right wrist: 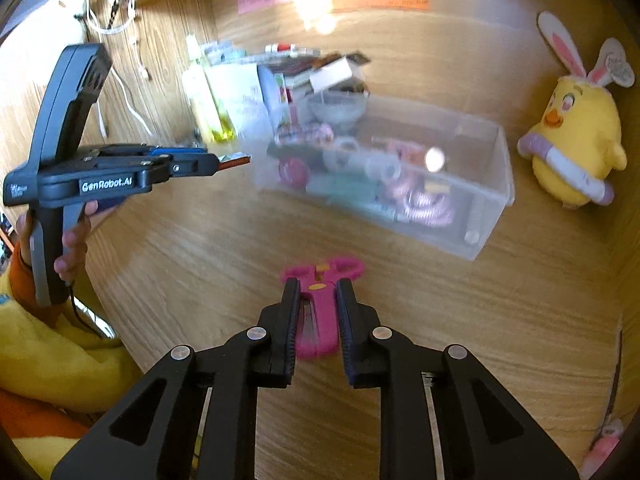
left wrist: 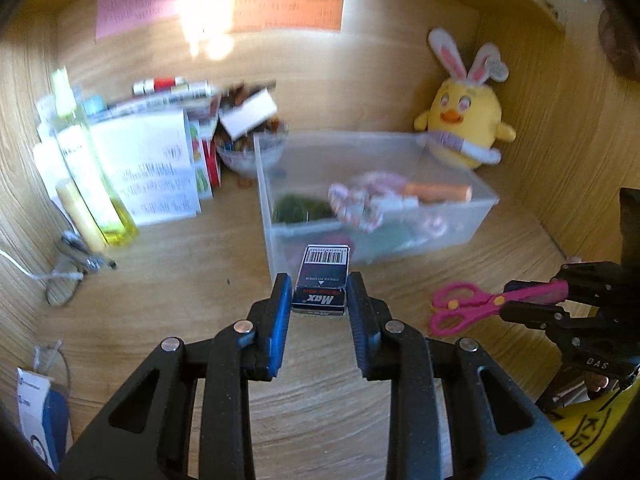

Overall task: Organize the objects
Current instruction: 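Carry staple box into the box and open left tool while right tool releases scissors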

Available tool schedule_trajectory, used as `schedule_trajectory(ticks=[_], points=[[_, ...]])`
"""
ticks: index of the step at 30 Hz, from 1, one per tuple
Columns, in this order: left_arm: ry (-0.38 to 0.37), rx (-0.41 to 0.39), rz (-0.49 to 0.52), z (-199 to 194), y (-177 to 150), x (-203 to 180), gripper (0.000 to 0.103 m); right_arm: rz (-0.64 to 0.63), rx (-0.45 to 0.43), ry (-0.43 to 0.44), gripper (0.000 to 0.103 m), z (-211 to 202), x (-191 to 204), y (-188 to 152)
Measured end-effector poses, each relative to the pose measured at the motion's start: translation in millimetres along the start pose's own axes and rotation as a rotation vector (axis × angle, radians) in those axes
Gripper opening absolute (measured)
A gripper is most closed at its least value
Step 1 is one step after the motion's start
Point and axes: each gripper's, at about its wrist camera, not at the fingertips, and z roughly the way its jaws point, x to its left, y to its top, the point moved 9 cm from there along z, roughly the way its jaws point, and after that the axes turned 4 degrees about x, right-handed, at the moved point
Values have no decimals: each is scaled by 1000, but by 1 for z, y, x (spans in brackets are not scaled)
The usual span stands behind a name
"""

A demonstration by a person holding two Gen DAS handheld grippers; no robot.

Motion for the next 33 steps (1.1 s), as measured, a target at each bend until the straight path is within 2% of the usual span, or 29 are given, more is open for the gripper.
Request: schedule_trajectory(ticks=[10, 16, 24, 28, 33], points=[[-37, -164, -4, -39, 42, -16, 28, 16, -132, -7, 15, -31, -9, 48], [-44, -218, -15, -48, 67, -21, 28, 32, -219, -20, 15, -48, -19, 84], [-31, -196, -9, -30, 91, -22, 28, 44, -256, -48, 15, -46, -35, 118], [-31, -150, -9, -7, 96, -19, 28, 53, -226, -64, 15, -27, -46, 127], [-45, -91, -17, 25, 94, -17, 28, 75, -167, -41, 15, -1, -56, 127]])
